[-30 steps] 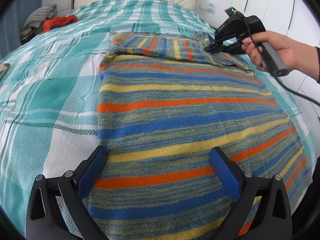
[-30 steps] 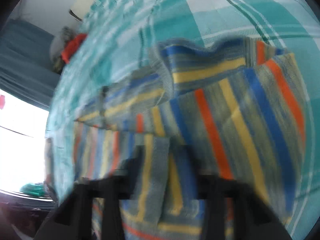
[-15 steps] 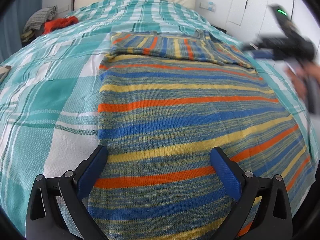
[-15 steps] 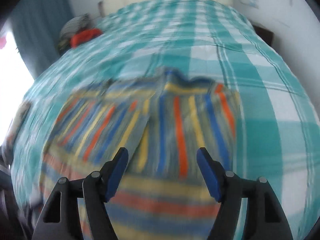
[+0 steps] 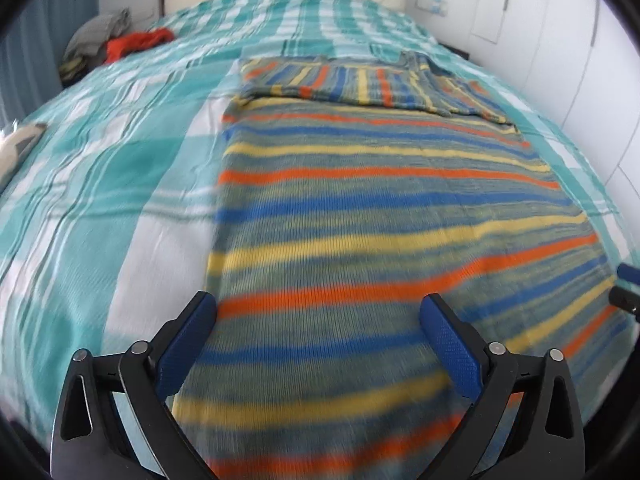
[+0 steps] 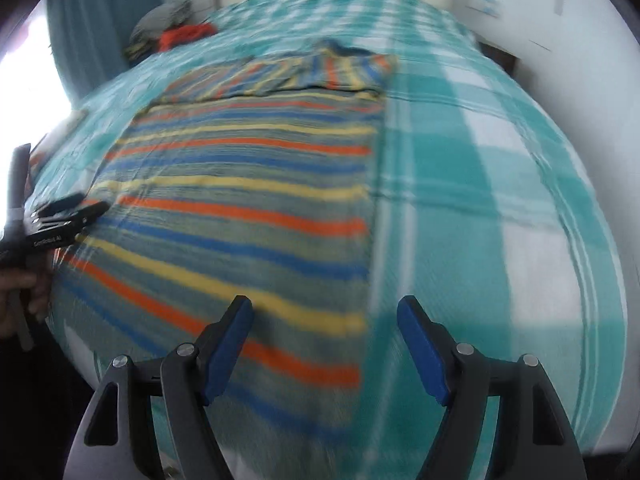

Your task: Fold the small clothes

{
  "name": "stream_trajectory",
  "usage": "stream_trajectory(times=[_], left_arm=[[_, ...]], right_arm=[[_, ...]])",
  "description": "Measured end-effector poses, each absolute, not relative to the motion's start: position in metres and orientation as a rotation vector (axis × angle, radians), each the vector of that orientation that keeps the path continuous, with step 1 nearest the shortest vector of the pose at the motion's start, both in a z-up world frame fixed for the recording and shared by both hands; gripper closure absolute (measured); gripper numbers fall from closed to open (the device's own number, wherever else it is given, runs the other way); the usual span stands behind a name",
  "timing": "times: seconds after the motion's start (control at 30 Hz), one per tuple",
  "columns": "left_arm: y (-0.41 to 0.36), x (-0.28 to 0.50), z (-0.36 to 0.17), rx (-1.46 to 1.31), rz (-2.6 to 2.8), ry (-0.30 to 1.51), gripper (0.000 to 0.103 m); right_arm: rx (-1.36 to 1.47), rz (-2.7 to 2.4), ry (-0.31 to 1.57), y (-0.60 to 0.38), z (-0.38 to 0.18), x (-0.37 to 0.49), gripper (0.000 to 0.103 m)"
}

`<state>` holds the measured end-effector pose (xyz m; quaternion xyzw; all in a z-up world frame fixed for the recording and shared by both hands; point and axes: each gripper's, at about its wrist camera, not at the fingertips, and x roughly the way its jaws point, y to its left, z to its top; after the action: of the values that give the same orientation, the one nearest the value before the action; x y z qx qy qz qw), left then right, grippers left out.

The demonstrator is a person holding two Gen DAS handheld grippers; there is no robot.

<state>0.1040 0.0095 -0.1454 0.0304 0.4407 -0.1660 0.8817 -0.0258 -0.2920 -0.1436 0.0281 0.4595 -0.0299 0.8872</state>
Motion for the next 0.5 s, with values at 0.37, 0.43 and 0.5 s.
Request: stream_trajectory(times=[0.37,0.43,0.5], left_arm=[[0.032,0.068,-0.124,0.027,-0.239,0.894,0.002],[0.032,0.069,-0.127,0.056,-0.233,0.902,0.002],[0.032,0.071,-0.13,0.069,-0.231,0.917,0.002]], right_arm=[[0.101,-0.224,0.809,-0.318,-0.124,-0.038,0.028],[0.13,-0.227,0.829,-0.322,-0.129,-0.036,0.028],[0.152,-0.23,0.849,-0.325,-0.134,-0.037,0.028]])
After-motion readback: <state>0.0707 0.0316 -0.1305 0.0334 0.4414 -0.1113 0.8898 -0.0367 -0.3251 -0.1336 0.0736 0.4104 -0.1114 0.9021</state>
